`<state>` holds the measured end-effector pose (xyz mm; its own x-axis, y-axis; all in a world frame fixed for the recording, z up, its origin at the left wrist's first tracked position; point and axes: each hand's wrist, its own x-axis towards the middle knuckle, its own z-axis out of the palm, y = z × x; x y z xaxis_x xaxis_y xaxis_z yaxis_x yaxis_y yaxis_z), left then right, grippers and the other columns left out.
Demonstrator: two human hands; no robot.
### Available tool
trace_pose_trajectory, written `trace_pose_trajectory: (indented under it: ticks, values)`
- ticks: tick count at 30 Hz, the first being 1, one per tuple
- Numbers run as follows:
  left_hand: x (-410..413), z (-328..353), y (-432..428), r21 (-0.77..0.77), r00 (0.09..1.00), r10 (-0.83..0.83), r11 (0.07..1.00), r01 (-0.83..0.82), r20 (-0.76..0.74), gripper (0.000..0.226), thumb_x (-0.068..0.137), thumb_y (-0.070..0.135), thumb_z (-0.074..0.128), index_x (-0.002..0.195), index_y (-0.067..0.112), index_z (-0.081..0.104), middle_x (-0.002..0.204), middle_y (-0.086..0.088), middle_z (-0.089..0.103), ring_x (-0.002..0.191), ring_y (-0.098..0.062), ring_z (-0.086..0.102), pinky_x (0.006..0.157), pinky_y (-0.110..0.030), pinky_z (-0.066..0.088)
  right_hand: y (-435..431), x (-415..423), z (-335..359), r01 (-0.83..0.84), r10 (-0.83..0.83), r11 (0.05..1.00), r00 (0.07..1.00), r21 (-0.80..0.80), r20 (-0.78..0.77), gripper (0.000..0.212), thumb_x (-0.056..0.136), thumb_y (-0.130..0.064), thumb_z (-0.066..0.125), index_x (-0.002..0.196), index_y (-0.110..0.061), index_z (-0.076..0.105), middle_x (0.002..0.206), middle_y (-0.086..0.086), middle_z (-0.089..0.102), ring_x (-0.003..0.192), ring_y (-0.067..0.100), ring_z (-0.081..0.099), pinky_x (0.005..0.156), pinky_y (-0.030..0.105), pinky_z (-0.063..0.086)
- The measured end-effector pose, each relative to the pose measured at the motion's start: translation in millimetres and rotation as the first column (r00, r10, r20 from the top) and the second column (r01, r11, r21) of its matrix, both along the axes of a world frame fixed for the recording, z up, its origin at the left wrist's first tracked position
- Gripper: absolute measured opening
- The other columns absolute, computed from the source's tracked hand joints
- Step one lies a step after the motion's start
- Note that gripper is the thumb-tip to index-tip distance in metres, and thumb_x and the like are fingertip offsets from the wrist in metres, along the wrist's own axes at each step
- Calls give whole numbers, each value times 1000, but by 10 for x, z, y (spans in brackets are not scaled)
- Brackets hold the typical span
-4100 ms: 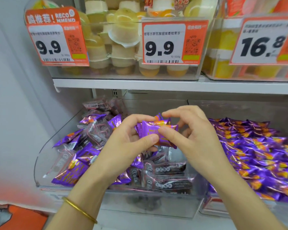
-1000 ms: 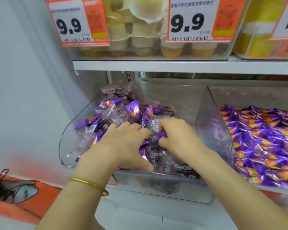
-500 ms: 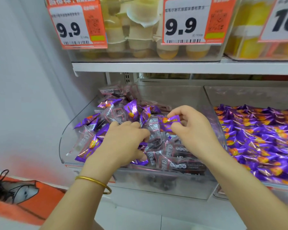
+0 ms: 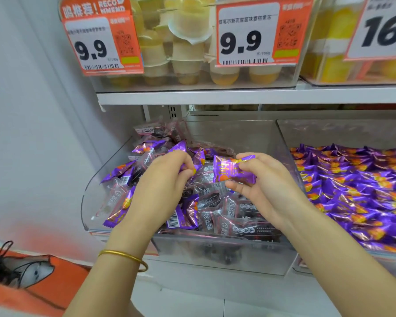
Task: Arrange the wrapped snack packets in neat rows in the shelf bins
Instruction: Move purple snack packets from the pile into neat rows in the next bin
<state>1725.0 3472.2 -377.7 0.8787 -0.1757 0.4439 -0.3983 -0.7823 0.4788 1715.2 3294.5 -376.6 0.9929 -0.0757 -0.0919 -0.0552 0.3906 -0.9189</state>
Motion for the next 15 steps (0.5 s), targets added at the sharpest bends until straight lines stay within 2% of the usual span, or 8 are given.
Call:
trace_pose_trajectory:
  ticks: [2,4,5,7,11,13,15]
  values:
    - [-26,5,-5,-207,999,12,978,-19,-39,12,90,13,56,93,25,55,84,10,60,78,-13,55,76,-27,47,0,-9,10,-51,51,997,999,57,2,9,88,4,54,85,-4,57,94,15,57,68,16,62,57,26,57]
    - [-51,31,-17,-426,995,-21,905,-24,-102,15,90,12,58,96,25,55,90,7,61,76,-19,57,78,-31,53,-1,-12,13,-97,95,990,995,100,31,9,87,4,55,81,-3,58,78,10,63,60,13,63,57,24,56]
    - [-66,43,-30,-505,990,-43,863,-30,-134,15,89,11,59,97,24,56,92,4,62,74,-18,58,77,-29,54,1,-19,21,-126,121,985,992,119,44,9,87,3,55,82,-3,60,71,8,65,59,12,63,56,23,56]
    - [-97,72,-60,-587,980,-85,809,-37,-180,15,88,9,61,98,20,57,95,-1,66,71,-11,59,74,-23,51,1,-37,34,-202,193,974,978,104,83,7,84,-1,57,86,-5,62,70,4,69,60,10,64,57,21,55]
    - [-141,129,-139,-715,959,-164,697,-54,-232,18,88,-1,57,99,13,58,87,-13,71,70,-19,65,74,-38,54,21,-65,35,-311,319,948,935,-71,157,25,69,-21,65,94,-14,66,87,2,70,77,10,64,72,25,55]
    - [-161,147,-175,-776,944,-206,627,-73,-256,16,91,-1,52,98,12,57,77,-9,70,68,-19,66,68,-36,58,32,-69,29,-315,320,947,934,-57,160,24,69,-20,65,93,-13,64,88,4,69,80,14,64,77,33,57]
    - [-161,133,-167,-810,937,-235,582,-77,-258,11,95,6,48,101,12,56,77,-4,69,73,-20,69,63,-30,58,27,-69,40,-263,267,964,948,-44,174,18,75,-12,64,93,-9,62,85,6,69,77,15,65,73,34,58]
